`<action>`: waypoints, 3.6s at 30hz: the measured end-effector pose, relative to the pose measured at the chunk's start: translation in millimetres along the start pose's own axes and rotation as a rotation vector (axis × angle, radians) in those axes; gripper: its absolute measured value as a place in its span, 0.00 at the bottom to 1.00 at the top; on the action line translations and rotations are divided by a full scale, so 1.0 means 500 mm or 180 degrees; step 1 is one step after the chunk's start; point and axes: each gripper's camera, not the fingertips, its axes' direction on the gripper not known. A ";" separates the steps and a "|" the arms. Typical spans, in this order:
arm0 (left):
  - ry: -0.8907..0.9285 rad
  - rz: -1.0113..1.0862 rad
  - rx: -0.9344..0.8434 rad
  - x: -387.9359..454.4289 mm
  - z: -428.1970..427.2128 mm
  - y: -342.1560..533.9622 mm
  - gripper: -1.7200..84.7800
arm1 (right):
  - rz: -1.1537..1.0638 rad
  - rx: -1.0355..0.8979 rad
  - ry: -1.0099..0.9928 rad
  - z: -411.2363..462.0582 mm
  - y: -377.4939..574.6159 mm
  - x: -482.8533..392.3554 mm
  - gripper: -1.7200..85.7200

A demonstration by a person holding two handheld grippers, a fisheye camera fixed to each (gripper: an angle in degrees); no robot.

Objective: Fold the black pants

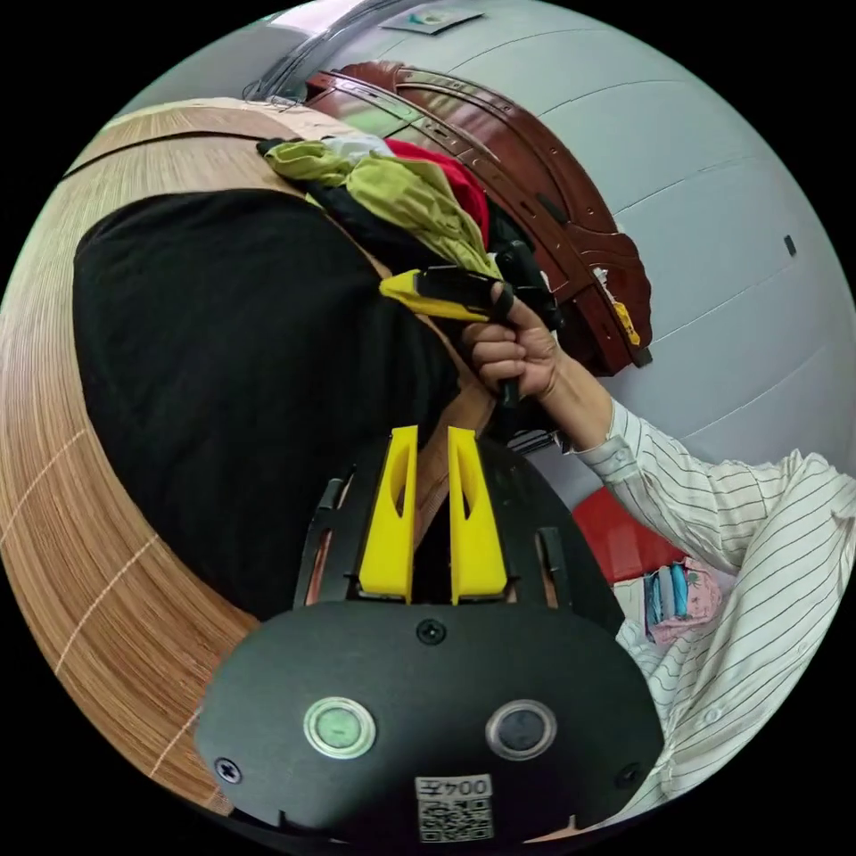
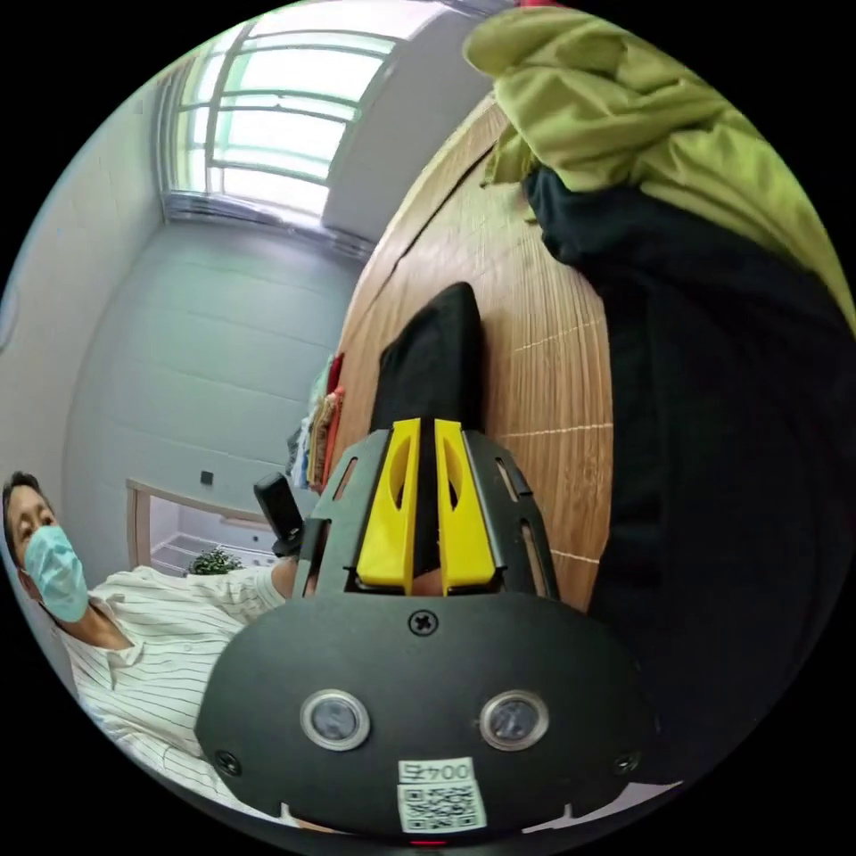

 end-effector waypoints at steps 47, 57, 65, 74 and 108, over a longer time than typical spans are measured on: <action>-0.2503 -0.0073 0.0021 0.021 -0.139 0.160 0.02 | -0.1053 -0.0652 0.2684 0.367 0.232 -0.575 0.07; -0.2514 -0.0041 0.0052 0.031 -0.150 0.175 0.03 | -0.0900 -0.0661 0.2521 0.445 0.309 -0.608 0.10; -0.2176 -0.0407 0.0162 -0.005 -0.221 0.175 0.04 | -0.1439 -0.0120 0.2368 0.412 0.393 -0.728 0.13; -0.1291 -0.1314 0.0681 -0.064 -0.349 0.206 0.06 | -0.2432 -0.0364 0.2946 0.601 0.457 -0.765 0.16; 0.0508 -0.2495 0.0527 -0.252 -0.345 -0.059 0.26 | -0.0977 -0.0123 0.1247 0.210 0.267 -0.431 0.05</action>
